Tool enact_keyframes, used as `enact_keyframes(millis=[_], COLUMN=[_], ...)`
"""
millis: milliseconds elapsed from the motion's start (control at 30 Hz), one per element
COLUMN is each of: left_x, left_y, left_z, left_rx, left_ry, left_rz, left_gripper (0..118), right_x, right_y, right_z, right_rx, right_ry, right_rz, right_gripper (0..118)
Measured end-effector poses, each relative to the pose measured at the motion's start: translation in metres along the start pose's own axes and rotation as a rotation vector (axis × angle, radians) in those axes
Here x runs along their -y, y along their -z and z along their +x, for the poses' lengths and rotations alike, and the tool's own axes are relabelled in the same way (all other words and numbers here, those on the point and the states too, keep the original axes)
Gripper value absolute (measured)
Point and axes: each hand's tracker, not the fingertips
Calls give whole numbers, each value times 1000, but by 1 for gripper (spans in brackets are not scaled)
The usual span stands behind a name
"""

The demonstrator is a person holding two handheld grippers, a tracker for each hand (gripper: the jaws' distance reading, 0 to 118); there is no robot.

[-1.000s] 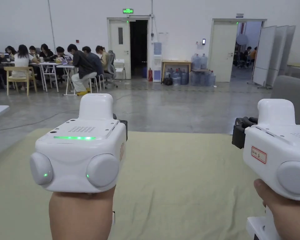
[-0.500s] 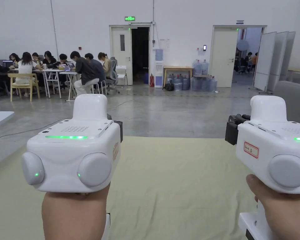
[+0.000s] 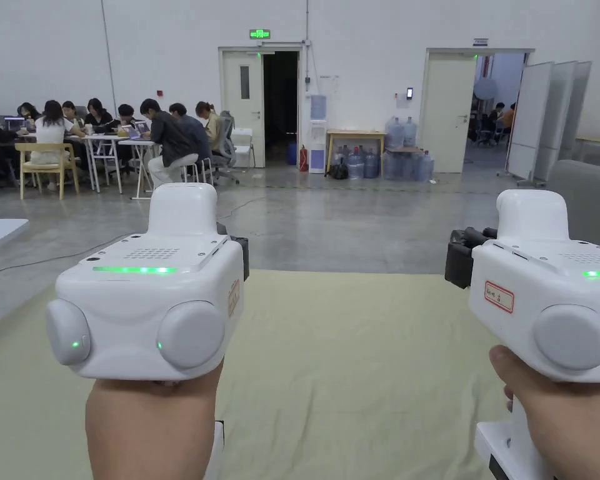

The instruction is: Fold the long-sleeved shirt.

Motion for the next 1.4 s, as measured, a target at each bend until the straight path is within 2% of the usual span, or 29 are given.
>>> enact_keyframes(millis=[33, 67, 100, 133, 200, 467, 667, 967, 1167, 1300, 1400], left_x=[-1, 0, 1, 0, -1, -1, -5, -3, -3, -4, -3], left_y=[0, 2, 9, -3, -10, -6, -5, -4, -7, -5, -5], left_z=[1, 3, 3, 2, -2, -5, -7, -3, 0, -1, -2], left_rx=[-6, -26, -49, -1, -35, -57, -63, -41, -41, -43, -43], left_ry=[14, 30, 58, 65, 33, 11, 7, 14, 33, 34, 25], left_rz=[12, 19, -34, 56, 30, 45, 42, 15, 25, 19, 16], left_gripper=[85, 118, 118, 118, 118, 118, 118, 118, 118, 118, 118], right_x=[-1, -1, 8, 11, 9, -1, -8, 0, 2, -1, 0], right_y=[2, 7, 8, 12, 11, 5, 8, 0, -2, 2, 2], right_z=[1, 2, 3, 6, 8, 4, 0, -11, -10, -16, -16], right_rx=[-9, -7, -12, -23, -36, -29, -6, 1, -32, 63, 59], right_ry=[-1, -9, 21, 16, 39, 17, 41, -29, 15, -11, -24], right_rz=[-9, -49, -46, -47, -36, -21, -73, -66, -67, -111, -102], right_gripper=[117, 117, 118, 118, 118, 118, 118, 118, 118, 118, 118])
